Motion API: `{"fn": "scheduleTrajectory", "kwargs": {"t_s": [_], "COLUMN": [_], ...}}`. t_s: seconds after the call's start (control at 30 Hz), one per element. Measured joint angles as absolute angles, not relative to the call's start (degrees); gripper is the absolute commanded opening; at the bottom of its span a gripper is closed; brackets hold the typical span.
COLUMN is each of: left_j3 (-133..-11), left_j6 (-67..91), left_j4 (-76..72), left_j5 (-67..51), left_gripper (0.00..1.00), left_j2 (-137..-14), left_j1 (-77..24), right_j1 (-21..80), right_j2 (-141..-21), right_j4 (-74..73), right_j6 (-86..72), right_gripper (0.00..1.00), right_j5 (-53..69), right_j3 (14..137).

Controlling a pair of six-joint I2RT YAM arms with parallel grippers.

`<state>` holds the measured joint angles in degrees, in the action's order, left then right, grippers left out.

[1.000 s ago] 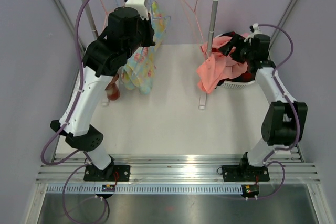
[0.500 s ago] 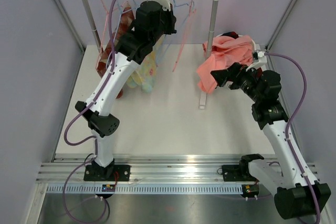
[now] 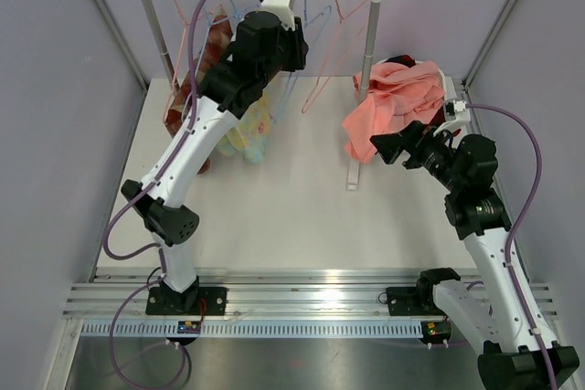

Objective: Remove the skirt from the hanger

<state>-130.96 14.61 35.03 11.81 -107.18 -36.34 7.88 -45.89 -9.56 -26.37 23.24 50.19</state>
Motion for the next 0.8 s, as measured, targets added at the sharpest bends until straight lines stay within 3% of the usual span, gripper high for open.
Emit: {"fn": "scheduleTrajectory", "kwargs": {"t_s": [0.17, 0.27, 0.3, 0.4, 0.57, 0.8], "left_j3": [-129.6, -128.7, -128.2, -125.8, -119.7, -114.1], "left_j6": [12.8, 11.3, 10.7, 9.1, 7.8, 7.8], "left_j4": [36.3, 36.4, 36.3, 36.1, 35.7, 35.9], "left_j5": [13.4, 15.2, 16.0, 19.0, 21.8, 20.5], "left_gripper": [0.62, 0.7, 0.79, 0.87, 0.98, 0.99], "left_j2": [-99.9, -95.1, -93.4, -88.7, -85.5, -88.8], "left_j1": [-36.4, -36.1, -35.9, -34.3, -30.1, -24.5], "right_j1": [7.9, 7.9, 7.9, 7.9, 7.9, 7.9], "right_j2": [-43.7, -42.7, -42.4, -41.8, -40.7, -39.9], "right_j4": [-12.1, -13.0, -13.3, -14.1, -16.4, -19.7], "right_j6": [-26.3, -26.3, -26.3, -26.3, -26.0, -25.3], "right_gripper": [0.99, 0.99, 0.99, 0.99, 0.99, 0.99], "right_j5": [23.2, 23.2, 23.2, 23.2, 23.2, 23.2], "right_j3": [50.2, 50.2, 50.2, 50.2, 50.3, 50.3]}}
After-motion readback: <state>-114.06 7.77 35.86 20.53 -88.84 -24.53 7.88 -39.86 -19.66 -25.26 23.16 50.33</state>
